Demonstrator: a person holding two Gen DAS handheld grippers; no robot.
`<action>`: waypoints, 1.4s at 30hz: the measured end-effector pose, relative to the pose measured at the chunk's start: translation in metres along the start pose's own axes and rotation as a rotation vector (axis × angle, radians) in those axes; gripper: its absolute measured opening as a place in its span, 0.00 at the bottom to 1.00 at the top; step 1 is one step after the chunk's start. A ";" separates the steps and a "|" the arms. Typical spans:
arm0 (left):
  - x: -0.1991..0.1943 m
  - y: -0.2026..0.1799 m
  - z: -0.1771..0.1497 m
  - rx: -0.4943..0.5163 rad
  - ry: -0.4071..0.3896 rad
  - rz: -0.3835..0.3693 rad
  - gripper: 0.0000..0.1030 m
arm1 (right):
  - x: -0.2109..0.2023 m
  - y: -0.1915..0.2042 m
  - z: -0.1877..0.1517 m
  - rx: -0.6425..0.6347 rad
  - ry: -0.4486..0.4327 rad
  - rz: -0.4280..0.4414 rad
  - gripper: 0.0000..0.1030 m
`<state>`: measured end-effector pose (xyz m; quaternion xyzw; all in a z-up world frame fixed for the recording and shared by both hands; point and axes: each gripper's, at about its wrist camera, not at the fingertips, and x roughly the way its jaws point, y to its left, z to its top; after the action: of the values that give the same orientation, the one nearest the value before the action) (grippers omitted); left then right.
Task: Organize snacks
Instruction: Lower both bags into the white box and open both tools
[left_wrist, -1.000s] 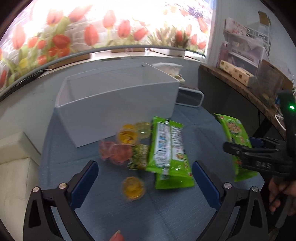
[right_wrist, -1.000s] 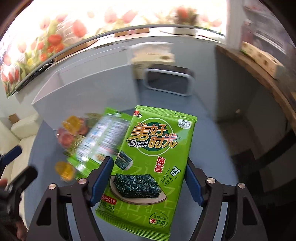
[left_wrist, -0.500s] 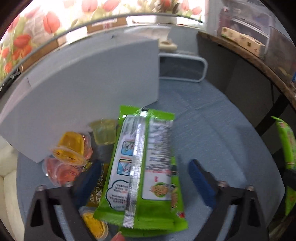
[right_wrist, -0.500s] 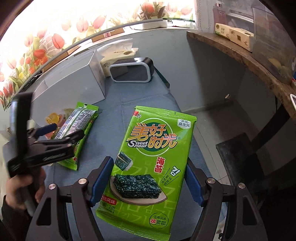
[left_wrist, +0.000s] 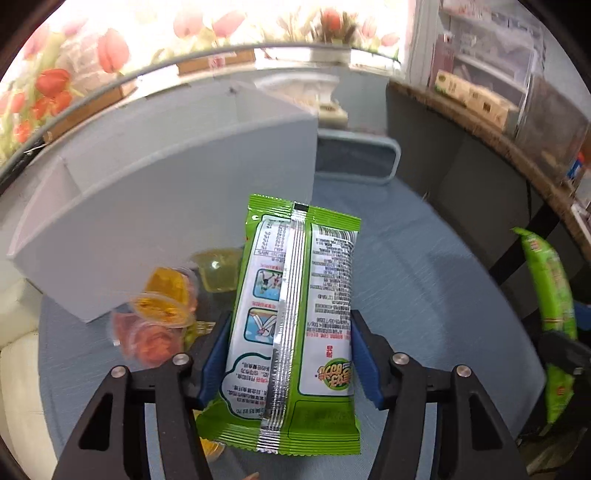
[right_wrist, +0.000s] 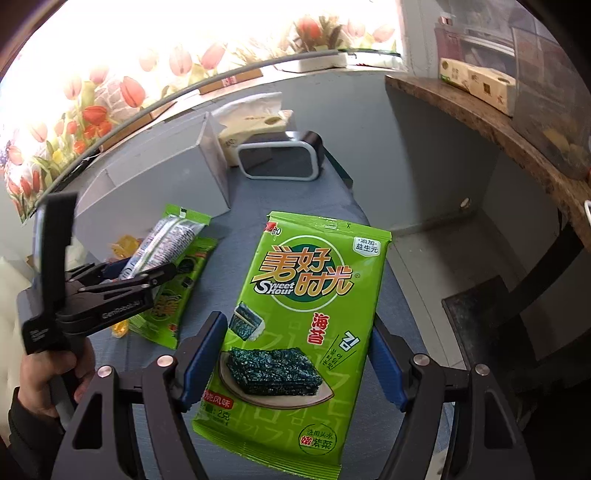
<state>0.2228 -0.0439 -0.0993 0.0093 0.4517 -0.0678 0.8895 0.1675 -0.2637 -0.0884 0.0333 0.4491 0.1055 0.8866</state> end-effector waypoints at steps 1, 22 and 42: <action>-0.012 0.002 0.000 -0.009 -0.018 0.001 0.63 | -0.001 0.004 0.002 -0.010 -0.004 0.006 0.76; -0.094 0.178 0.088 -0.338 -0.236 0.135 0.63 | 0.082 0.180 0.188 -0.357 -0.125 0.167 0.75; -0.009 0.240 0.106 -0.356 -0.123 0.165 1.00 | 0.160 0.214 0.236 -0.441 -0.077 0.093 0.92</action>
<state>0.3334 0.1865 -0.0402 -0.1153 0.3992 0.0856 0.9055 0.4155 -0.0117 -0.0410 -0.1367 0.3788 0.2405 0.8832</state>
